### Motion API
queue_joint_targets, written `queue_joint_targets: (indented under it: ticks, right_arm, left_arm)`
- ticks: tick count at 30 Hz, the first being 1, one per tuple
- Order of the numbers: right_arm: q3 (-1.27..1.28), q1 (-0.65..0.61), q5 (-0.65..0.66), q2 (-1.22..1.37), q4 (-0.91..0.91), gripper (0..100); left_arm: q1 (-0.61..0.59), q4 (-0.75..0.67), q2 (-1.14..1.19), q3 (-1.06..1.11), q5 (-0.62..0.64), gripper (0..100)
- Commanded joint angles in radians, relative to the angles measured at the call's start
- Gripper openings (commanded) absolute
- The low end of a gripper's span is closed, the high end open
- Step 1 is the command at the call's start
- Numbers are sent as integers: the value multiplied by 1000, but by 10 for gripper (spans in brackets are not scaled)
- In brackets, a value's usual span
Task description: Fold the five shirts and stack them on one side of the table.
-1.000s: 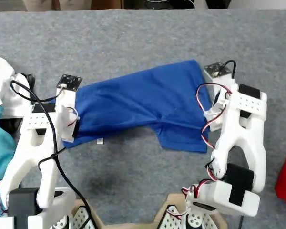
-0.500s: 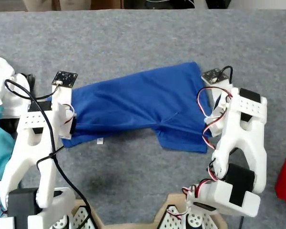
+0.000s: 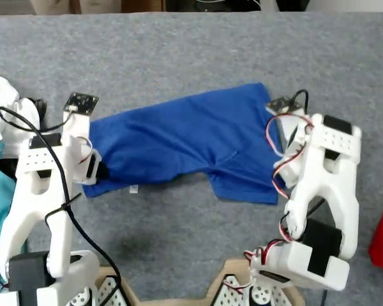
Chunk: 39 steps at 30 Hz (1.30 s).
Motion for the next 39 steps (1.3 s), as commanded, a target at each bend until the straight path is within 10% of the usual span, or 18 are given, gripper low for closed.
queue_joint_targets:
  ticks: [1,12,39]
  right_arm:
    - [-122,-59,5,2,57,110]
    - [-260,-417,-147,240,-32,110]
    - [-708,-440,-253,536,245,9]
  left_arm:
    - [-5,55,-5,-160,-3,243]
    - [-2,77,-2,-270,267,243]
    - [-2,121,-2,-270,264,243]
